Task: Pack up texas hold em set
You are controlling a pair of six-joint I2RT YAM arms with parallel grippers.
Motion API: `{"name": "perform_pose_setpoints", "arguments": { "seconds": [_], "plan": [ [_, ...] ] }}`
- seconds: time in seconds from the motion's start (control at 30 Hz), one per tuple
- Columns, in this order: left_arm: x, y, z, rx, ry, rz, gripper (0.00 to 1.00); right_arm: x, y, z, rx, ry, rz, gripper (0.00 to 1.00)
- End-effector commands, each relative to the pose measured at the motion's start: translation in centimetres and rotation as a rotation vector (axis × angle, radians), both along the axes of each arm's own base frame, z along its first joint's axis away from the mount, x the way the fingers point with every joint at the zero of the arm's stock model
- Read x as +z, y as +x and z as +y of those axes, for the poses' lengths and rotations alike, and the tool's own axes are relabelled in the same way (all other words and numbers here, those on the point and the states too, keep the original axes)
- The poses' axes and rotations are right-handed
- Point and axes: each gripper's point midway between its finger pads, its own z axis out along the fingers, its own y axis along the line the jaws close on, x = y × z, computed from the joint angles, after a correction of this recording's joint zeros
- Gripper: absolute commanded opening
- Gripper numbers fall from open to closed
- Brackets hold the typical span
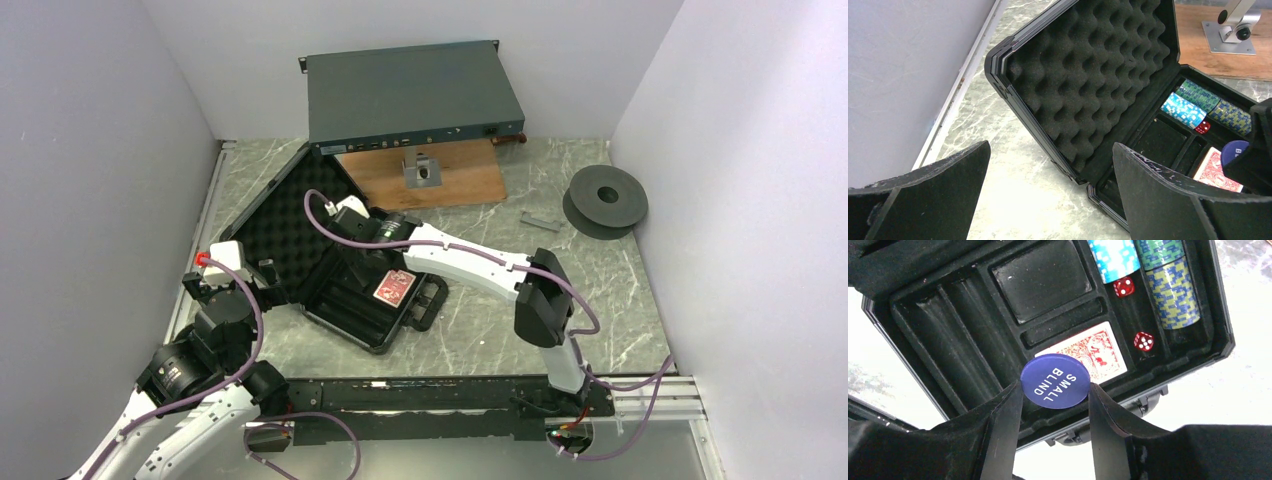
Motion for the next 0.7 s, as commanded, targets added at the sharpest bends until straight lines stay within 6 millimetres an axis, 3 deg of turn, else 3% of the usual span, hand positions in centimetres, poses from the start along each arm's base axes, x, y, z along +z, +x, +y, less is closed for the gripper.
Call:
{"name": "perform_pose_setpoints", "arguments": {
  "seconds": [0.0,0.67],
  "plan": [
    [0.5,0.3,0.0,0.007,-0.009,-0.024,0.99,1.5,1.3,2.0,0.021,0.085,-0.028,0.38],
    [0.4,0.4,0.0,0.01,0.0,-0.018,0.99,-1.1,4.0,5.2,0.019,0.145,-0.003,0.38]
  ]
}}
